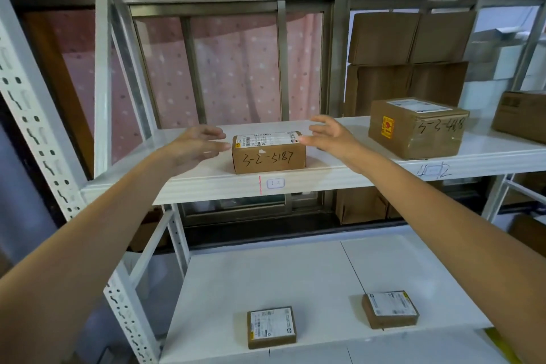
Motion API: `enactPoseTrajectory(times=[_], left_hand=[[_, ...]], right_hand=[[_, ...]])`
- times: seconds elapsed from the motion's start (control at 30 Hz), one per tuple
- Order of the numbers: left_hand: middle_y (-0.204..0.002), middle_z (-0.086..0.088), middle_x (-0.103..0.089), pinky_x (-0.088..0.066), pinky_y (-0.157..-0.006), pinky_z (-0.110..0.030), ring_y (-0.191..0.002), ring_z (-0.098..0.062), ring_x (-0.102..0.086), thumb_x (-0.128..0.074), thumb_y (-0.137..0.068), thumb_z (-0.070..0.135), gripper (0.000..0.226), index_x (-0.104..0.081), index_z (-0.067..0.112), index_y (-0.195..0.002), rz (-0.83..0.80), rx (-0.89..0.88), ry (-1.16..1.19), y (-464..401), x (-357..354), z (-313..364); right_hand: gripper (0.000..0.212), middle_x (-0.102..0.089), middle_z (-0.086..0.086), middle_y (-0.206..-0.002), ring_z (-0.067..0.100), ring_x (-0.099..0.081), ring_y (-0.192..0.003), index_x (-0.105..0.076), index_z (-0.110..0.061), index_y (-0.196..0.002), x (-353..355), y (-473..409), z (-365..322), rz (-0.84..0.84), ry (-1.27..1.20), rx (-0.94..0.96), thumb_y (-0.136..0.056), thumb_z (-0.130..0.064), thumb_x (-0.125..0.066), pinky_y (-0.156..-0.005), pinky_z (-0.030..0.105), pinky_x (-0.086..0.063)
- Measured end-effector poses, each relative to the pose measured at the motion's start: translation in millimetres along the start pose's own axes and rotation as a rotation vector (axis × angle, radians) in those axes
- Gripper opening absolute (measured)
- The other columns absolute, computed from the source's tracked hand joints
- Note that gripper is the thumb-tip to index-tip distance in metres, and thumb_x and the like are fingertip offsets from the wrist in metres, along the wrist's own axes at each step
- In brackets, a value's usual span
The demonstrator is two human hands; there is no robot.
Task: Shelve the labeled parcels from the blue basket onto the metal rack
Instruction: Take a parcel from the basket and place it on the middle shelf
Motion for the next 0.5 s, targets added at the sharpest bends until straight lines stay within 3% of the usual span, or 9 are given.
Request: enactPoseTrajectory(times=[0.17,0.27,0.4,0.5], left_hand=[[-0.102,-0.004,-0.065,-0.048,-0.092,-0.034,-0.101,-0.019,-0.063,-0.07,-0.077,0.001,0.023,-0.061,0.016,-0.092,0.161,-0.126,0.047,38,3,27],[-0.095,-0.006,-0.066,-0.049,-0.082,-0.031,-0.091,-0.019,-0.065,-0.073,-0.07,0.006,0.023,-0.061,0.015,-0.087,0.139,-0.161,0.061,69,-8,31],[-0.096,-0.009,-0.065,-0.048,-0.077,-0.029,-0.088,-0.02,-0.063,-0.066,-0.08,-0.001,0.018,-0.059,0.011,-0.091,0.046,-0.112,-0.033,102,-30,19],[-0.107,-0.016,-0.064,-0.048,-0.083,-0.033,-0.097,-0.025,-0.061,-0.065,-0.082,0.0,0.019,-0.058,0.009,-0.097,0.016,-0.044,-0.077,119,-40,5]], right_hand=[[0.063,-0.054,-0.001,-0.138,0.017,-0.051,-0.126,-0.05,-0.027,-0.135,21,11,-2,0.04,-0.031,0.064,-0.08,-0.038,-0.077,-0.109,0.04,-0.041],[0.055,-0.061,-0.001,-0.13,0.014,-0.058,-0.118,-0.054,-0.023,-0.13,27,22,3,0.066,-0.04,0.087,-0.081,-0.032,-0.077,-0.104,0.037,-0.046],[0.034,-0.068,-0.006,-0.11,0.013,-0.065,-0.106,-0.061,-0.022,-0.114,28,43,12,0.135,-0.071,0.107,-0.083,-0.024,-0.076,-0.091,0.031,-0.055],[0.024,-0.069,-0.007,-0.102,0.018,-0.065,-0.108,-0.061,-0.028,-0.102,24,64,19,0.156,-0.079,0.083,-0.084,-0.02,-0.075,-0.088,0.033,-0.055]])
Point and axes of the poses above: each hand's wrist, its own y-axis away from the middle knuckle, its own x-axis out of the back of the hand, z = x × y, the point moved 1 cm from there along -y, towards the middle knuckle
